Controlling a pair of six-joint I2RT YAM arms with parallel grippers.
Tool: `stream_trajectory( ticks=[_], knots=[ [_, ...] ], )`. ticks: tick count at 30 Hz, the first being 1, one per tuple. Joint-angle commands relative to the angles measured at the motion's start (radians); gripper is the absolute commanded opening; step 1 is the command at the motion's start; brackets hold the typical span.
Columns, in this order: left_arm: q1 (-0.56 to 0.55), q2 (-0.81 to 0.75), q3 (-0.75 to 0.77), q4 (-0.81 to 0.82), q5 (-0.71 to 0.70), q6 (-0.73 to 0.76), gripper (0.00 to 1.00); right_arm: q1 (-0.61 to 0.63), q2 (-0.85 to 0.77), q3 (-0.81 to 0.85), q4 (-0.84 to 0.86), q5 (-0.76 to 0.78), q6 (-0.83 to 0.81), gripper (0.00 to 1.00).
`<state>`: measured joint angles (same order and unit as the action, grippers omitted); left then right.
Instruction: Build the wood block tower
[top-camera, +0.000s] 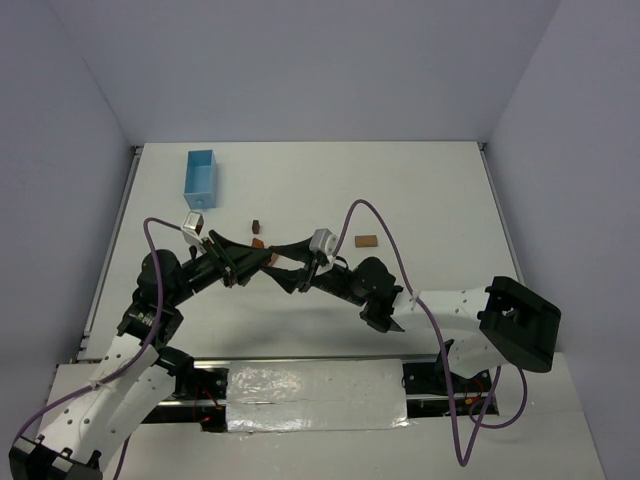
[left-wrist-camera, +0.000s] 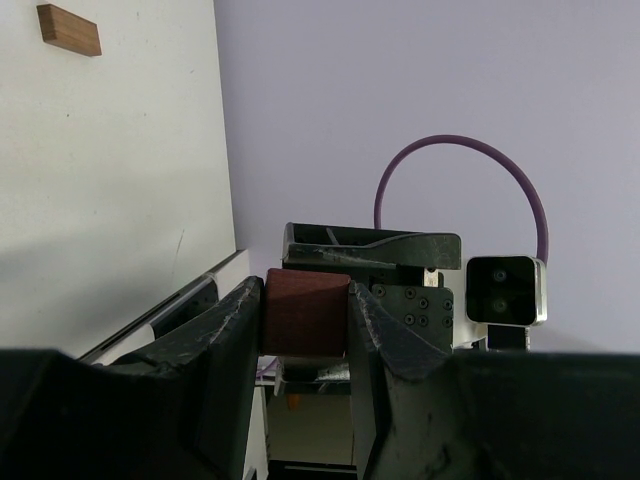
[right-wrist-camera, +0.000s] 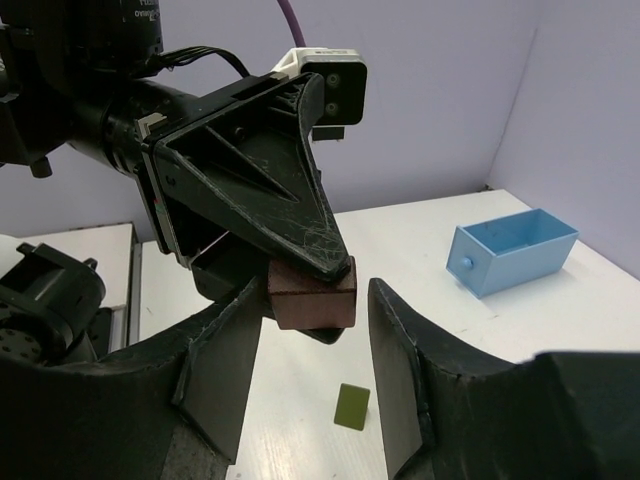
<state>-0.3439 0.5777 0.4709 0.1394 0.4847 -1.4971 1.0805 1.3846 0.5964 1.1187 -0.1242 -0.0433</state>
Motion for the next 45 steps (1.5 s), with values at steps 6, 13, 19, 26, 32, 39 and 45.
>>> stream_trajectory(
  ticks=[6, 13, 19, 26, 32, 39, 45],
  knots=[
    [-0.004, -0.013, 0.034, 0.042, 0.002, 0.006, 0.02, 0.009, -0.013, -0.001, 0.055, 0.02, -0.012, 0.5],
    [-0.004, -0.015, 0.052, 0.022, -0.005, 0.023, 0.02, 0.007, -0.016, -0.01, 0.056, 0.04, -0.017, 0.57],
    [-0.004, -0.012, 0.058, 0.012, -0.005, 0.035, 0.02, 0.009, -0.027, -0.024, 0.061, 0.038, -0.018, 0.56],
    [-0.004, -0.009, 0.061, 0.016, -0.003, 0.037, 0.02, 0.009, -0.036, -0.05, 0.079, 0.034, -0.018, 0.55],
    [-0.004, -0.01, 0.052, 0.022, -0.003, 0.034, 0.03, 0.007, -0.056, -0.041, 0.067, 0.035, -0.033, 0.55],
    [-0.004, -0.004, 0.045, 0.034, 0.005, 0.031, 0.03, 0.009, -0.059, -0.014, 0.038, 0.031, -0.049, 0.55],
    [-0.004, -0.007, 0.041, 0.039, 0.012, 0.031, 0.03, 0.007, -0.044, -0.004, 0.043, 0.02, -0.044, 0.52]
  ],
)
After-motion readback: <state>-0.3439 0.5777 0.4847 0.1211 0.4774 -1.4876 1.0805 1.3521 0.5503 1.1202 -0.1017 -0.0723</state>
